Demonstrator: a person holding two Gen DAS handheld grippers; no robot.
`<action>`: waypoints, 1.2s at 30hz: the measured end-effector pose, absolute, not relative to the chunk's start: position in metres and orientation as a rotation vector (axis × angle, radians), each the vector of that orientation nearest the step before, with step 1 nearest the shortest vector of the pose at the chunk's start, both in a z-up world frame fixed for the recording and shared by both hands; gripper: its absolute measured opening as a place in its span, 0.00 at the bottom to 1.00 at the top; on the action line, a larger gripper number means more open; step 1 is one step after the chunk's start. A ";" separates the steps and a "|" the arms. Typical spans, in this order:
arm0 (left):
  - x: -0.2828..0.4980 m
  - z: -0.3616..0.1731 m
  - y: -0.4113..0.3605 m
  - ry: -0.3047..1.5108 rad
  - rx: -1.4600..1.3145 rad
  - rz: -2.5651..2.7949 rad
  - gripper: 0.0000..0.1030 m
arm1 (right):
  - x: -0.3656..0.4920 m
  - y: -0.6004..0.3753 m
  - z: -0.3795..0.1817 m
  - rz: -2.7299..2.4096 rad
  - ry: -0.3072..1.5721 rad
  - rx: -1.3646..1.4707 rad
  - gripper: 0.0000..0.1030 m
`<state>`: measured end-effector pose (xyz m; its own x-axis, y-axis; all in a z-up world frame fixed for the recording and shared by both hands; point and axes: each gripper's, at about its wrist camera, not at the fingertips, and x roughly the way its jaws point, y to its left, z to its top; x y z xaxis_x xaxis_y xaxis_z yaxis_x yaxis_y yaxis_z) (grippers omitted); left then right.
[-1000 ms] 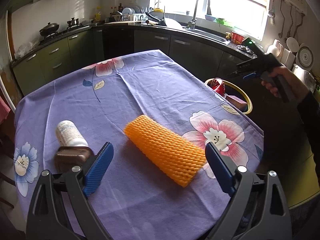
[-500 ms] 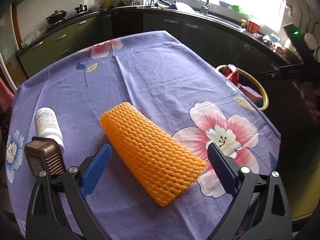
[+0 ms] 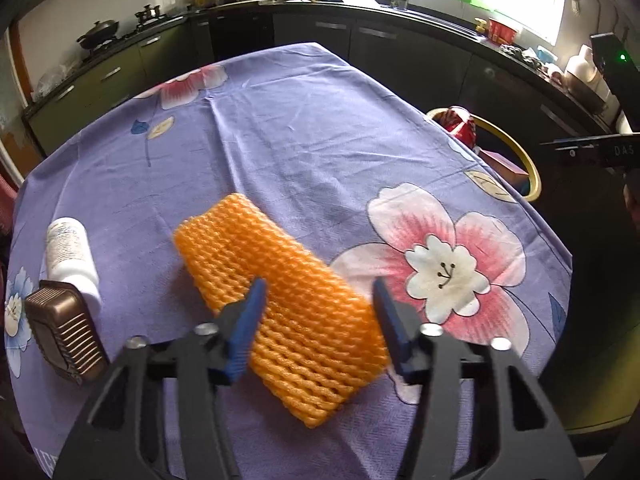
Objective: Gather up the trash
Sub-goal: 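Lower the left gripper onto the orange foam net and close it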
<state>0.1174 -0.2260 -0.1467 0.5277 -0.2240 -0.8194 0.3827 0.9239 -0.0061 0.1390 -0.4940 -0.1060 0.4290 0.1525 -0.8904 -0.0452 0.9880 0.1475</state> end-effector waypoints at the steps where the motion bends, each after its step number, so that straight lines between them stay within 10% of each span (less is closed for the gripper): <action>1: 0.118 -0.148 -0.227 0.952 0.180 -0.376 0.32 | 0.138 -0.493 -0.106 0.127 1.121 0.108 0.84; 6: 0.116 -0.145 -0.231 0.942 0.177 -0.414 0.01 | 0.134 -0.494 -0.106 0.137 1.116 0.116 0.84; 29: 0.122 -0.072 -0.226 0.896 0.140 -0.525 0.00 | 0.101 -0.527 -0.116 0.137 1.063 0.192 0.84; 30: 0.124 -0.077 -0.221 0.925 0.133 -0.496 0.05 | 0.102 -0.528 -0.118 0.141 1.068 0.193 0.84; 33: 0.131 -0.101 -0.203 1.048 0.061 -0.403 0.60 | 0.108 -0.527 -0.127 0.159 1.083 0.191 0.84; 36: 0.133 -0.114 -0.200 1.091 0.027 -0.383 0.63 | 0.115 -0.525 -0.131 0.175 1.089 0.187 0.84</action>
